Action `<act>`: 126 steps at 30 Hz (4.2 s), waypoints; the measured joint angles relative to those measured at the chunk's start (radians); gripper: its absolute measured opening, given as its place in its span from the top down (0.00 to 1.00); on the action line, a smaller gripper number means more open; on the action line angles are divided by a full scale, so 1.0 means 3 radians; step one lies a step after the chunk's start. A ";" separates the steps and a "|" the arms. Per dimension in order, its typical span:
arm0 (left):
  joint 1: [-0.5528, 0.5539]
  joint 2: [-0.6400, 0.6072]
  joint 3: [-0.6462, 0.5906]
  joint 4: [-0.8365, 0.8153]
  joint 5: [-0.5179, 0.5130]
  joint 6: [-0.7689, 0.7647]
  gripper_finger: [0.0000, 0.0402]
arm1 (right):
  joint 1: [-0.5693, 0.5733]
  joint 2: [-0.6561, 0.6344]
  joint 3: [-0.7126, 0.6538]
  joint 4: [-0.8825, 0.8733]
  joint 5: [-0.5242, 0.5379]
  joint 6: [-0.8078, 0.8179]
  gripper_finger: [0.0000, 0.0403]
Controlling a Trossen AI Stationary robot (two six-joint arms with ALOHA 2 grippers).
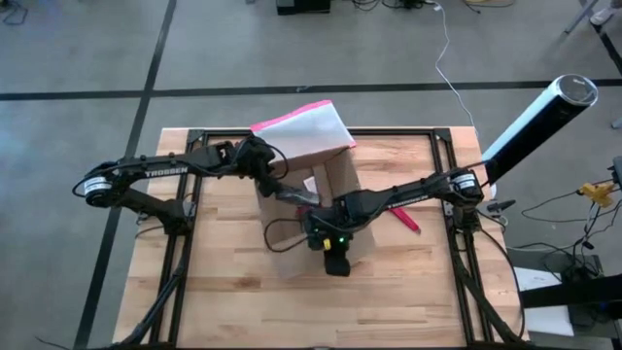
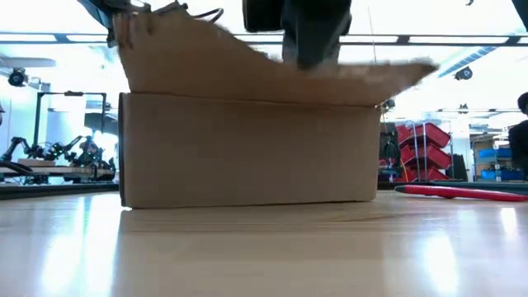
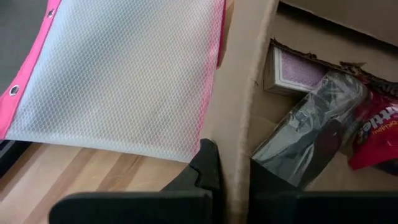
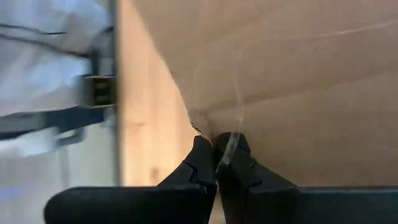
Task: Unpack boxes
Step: Open the cardboard box using the box cutter
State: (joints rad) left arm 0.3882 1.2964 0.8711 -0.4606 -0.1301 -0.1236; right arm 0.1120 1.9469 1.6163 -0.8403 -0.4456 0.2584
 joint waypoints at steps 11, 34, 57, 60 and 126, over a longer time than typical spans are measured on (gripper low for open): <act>-0.0006 0.0000 0.0003 -0.0037 0.0198 0.0120 1.00 | -0.0093 0.0056 -0.0322 0.0636 0.1080 0.0281 1.00; -0.0020 0.0000 -0.0008 -0.0009 0.0343 0.0142 1.00 | -0.0094 -0.0649 -0.0289 0.0319 0.2010 0.0468 0.57; -0.0018 -0.0003 0.0001 0.0027 0.0793 0.0111 0.96 | -0.0435 -0.0372 -0.0295 0.0751 0.1576 0.0215 0.63; -0.0019 -0.0004 0.0059 0.0042 0.0973 0.0109 0.88 | -0.0482 -0.0373 -0.0295 0.0747 0.1579 0.0214 0.64; -0.0066 -0.0954 -0.0942 -0.0296 0.1542 -0.0087 0.53 | -0.0572 0.0297 -0.1132 0.2991 0.1020 -0.0293 0.84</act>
State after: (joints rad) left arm 0.3684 1.0102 0.5884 -0.5494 0.3326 -0.1497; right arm -0.0597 2.0361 1.2766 0.0571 -0.1396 0.1706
